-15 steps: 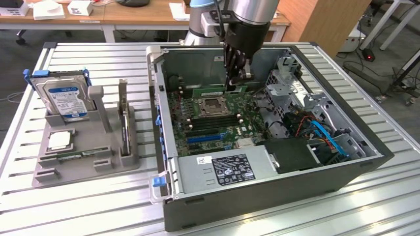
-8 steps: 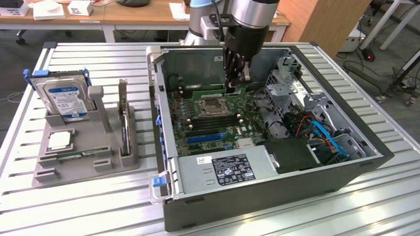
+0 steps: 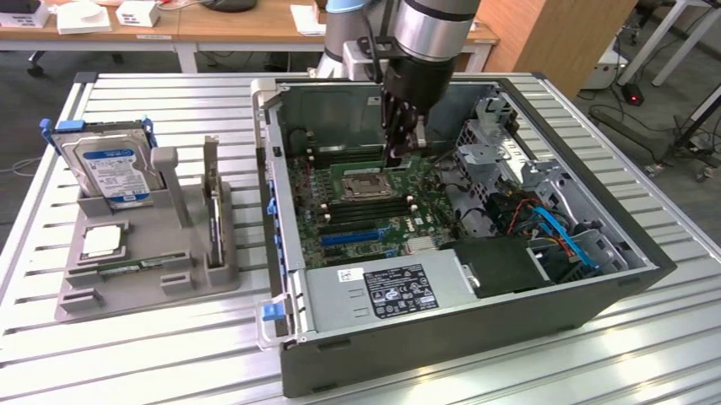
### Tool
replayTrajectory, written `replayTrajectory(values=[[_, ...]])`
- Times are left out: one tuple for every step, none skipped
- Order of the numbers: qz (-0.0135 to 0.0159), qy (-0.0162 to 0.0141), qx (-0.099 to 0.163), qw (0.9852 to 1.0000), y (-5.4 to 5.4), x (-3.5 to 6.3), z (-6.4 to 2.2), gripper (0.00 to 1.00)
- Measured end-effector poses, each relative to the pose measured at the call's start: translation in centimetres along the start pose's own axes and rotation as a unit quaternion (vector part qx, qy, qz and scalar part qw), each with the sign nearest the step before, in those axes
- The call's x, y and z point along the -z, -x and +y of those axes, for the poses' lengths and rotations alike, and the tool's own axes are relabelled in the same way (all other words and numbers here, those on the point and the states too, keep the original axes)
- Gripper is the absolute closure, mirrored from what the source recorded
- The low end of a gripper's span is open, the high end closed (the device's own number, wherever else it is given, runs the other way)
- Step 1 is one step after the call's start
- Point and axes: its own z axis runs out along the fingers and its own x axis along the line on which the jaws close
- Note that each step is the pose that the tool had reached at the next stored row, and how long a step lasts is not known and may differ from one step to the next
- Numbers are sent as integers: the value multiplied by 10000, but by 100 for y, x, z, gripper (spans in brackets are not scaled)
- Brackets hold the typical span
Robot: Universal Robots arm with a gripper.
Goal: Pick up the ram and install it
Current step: 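Insert the ram into the slot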
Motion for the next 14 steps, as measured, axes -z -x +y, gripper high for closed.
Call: replayTrajectory(values=[[1,0,0,10000,0,-13,0,89],[0,0,0,10000,-1,-25,-1,89],[0,0,0,10000,-1,-36,-1,89],[0,0,0,10000,-1,-47,-1,89],[0,0,0,10000,-2,-57,-1,89],[0,0,0,10000,-2,-65,-1,89],[1,0,0,10000,-2,-73,-1,89],[2,0,0,10000,-3,-81,-2,89],[2,0,0,10000,-3,-89,-2,89],[2,0,0,10000,-3,-96,-2,89],[2,0,0,10000,-3,-104,-2,89],[3,0,0,10000,-4,-111,-2,89],[4,0,0,10000,-4,-117,-2,89],[5,0,0,10000,-4,-124,-2,89]])
